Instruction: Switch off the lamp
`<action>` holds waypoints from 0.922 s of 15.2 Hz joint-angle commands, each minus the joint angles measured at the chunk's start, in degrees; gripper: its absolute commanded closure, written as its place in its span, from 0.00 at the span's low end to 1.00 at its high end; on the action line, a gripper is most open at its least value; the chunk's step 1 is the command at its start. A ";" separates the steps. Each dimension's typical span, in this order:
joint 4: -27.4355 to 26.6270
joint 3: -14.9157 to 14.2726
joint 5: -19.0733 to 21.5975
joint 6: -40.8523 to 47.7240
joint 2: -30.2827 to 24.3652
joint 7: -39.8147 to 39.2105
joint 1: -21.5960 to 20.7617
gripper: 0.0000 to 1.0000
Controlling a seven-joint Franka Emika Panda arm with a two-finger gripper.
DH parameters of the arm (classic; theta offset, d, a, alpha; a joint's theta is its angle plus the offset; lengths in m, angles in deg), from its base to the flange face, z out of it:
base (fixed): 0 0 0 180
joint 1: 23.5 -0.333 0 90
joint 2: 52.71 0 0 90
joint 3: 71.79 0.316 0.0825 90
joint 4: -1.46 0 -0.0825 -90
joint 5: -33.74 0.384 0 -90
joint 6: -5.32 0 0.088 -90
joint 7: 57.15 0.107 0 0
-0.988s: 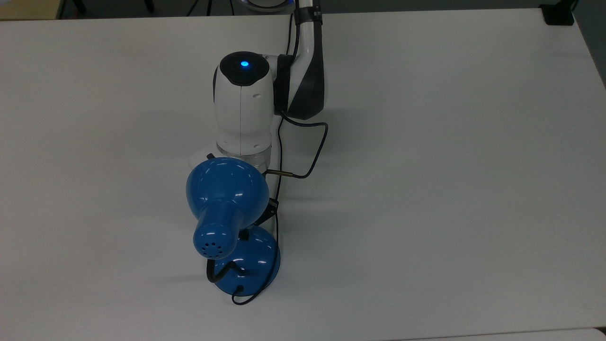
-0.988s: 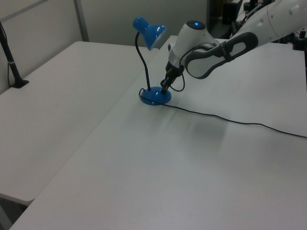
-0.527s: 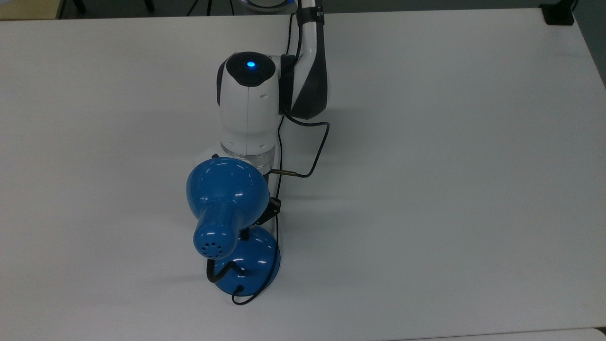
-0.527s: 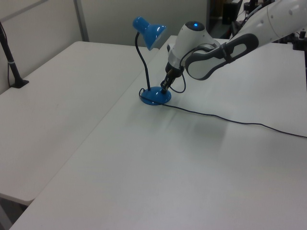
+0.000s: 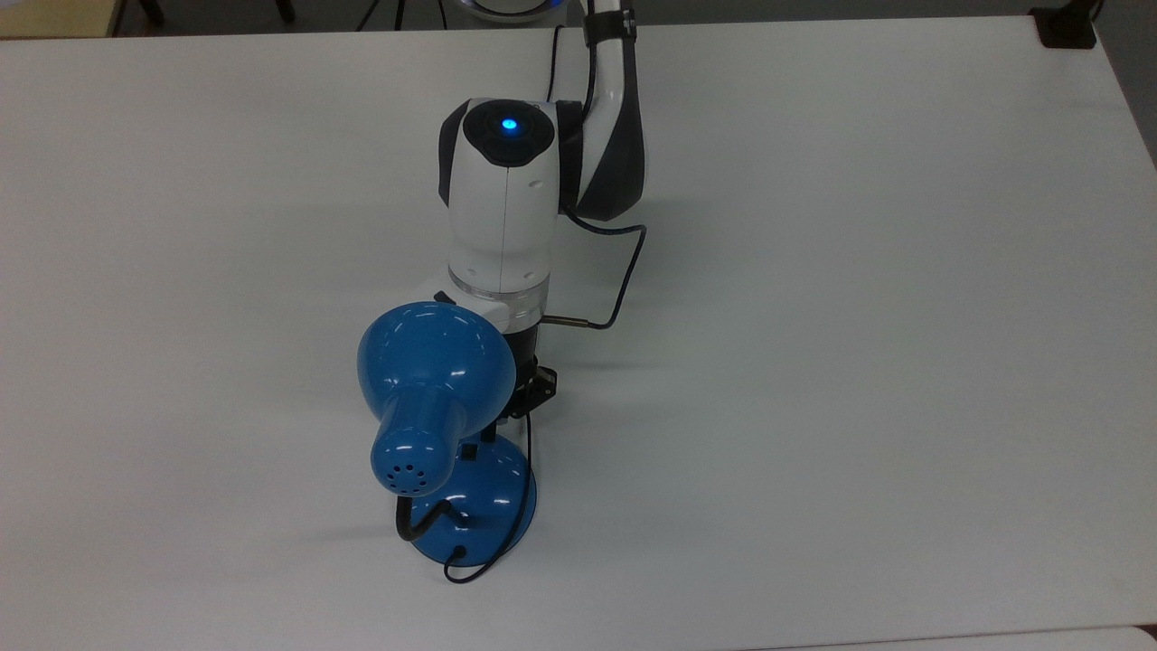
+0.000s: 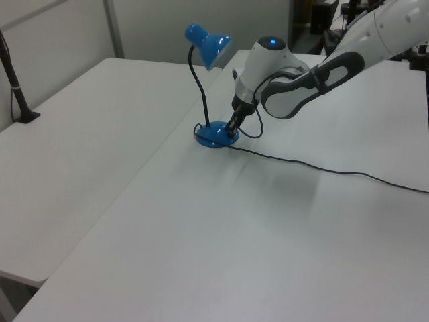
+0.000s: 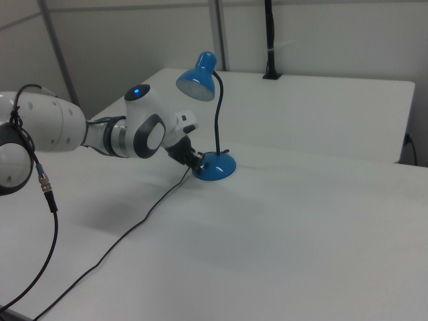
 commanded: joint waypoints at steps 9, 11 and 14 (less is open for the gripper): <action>-7.59 -0.71 -5.79 45.98 -27.39 -3.12 1.86 0.00; -6.89 -0.19 -5.79 51.44 -30.29 -6.03 4.15 0.00; -5.75 -0.18 -5.79 53.66 -32.58 -6.65 6.09 0.00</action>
